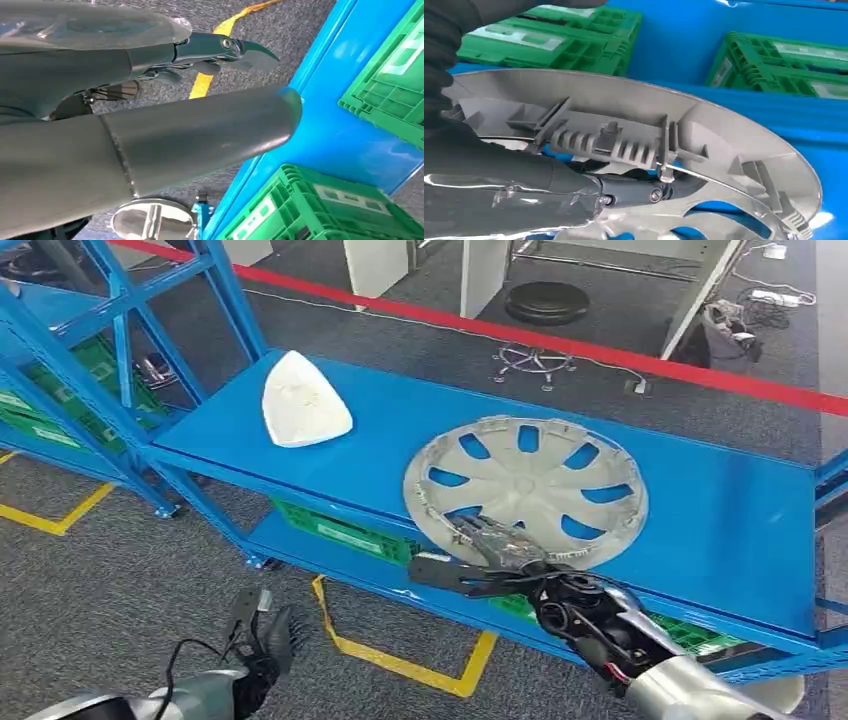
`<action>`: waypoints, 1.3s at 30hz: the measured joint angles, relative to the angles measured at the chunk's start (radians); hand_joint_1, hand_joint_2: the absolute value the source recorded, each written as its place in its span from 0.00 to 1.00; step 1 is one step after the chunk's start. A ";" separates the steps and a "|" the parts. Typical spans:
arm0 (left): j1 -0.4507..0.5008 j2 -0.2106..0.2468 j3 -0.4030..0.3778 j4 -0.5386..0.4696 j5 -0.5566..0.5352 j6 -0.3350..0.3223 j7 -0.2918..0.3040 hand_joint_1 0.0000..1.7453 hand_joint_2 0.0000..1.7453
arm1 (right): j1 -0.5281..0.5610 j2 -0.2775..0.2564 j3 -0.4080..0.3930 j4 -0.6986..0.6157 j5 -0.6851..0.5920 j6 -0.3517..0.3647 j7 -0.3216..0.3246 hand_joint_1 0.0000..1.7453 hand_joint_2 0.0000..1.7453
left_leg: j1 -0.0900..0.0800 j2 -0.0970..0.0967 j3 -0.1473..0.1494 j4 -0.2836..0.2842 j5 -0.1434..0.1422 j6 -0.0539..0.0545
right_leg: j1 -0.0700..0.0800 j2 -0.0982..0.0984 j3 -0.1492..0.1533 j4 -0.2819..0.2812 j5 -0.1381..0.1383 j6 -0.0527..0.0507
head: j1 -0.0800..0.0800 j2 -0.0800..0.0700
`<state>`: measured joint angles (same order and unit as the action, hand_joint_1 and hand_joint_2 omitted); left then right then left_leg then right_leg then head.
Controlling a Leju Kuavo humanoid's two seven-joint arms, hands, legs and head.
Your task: Take the parts from the cabinet and place them on the table.
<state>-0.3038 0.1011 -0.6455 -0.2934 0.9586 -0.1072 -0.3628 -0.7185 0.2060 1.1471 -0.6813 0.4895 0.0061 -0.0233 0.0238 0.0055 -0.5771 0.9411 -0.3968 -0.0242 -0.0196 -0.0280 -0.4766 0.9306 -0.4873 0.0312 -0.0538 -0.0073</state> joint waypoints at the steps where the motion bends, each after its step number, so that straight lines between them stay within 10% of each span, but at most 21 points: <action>1: 0.000 -0.001 0.000 0.000 0.000 0.001 0.000 0.00 0.00 | 0.001 0.005 0.005 0.005 0.007 -0.005 0.002 0.00 1.00 | 0.000 0.000 0.000 0.000 0.000 0.000 | 0.000 0.000 0.001 0.000 0.000 0.000 | 0.000 0.000; 20: -0.001 -0.008 -0.004 0.000 0.002 0.021 0.000 0.00 0.00 | 0.003 0.062 0.079 0.114 0.332 -0.165 0.125 0.00 1.00 | 0.000 0.000 0.001 0.000 -0.001 -0.001 | 0.000 0.000 0.001 0.000 -0.001 -0.002 | 0.000 0.000; 21: -0.001 -0.009 -0.004 0.000 0.003 0.024 0.000 0.00 0.00 | 0.003 0.064 0.080 0.117 0.342 -0.165 0.128 0.17 1.00 | 0.000 0.000 0.001 0.000 -0.001 -0.001 | 0.000 0.000 0.001 0.000 -0.001 -0.002 | 0.000 0.000; 22: -0.001 -0.009 -0.004 0.000 0.003 0.024 0.000 0.00 0.00 | 0.003 0.065 0.082 0.120 0.357 -0.167 0.133 1.00 1.00 | 0.000 0.000 0.001 0.000 -0.001 -0.001 | 0.000 0.000 0.001 0.000 -0.001 -0.002 | 0.000 0.000; 39: 0.000 -0.011 -0.005 0.000 0.004 0.027 0.000 0.00 0.00 | 0.003 0.071 0.083 0.135 0.500 -0.175 0.172 1.00 1.00 | 0.001 0.000 0.005 0.000 -0.001 -0.002 | 0.000 0.000 0.003 0.000 -0.001 -0.002 | 0.000 0.000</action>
<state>-0.3036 0.0900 -0.6504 -0.2934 0.9628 -0.0805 -0.3624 -0.7151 0.2769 1.2299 -0.5463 0.9896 -0.1686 0.1488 0.0244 0.0058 -0.5719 0.9409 -0.3981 -0.0261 -0.0195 -0.0276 -0.4736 0.9304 -0.4888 0.0290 -0.0538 -0.0072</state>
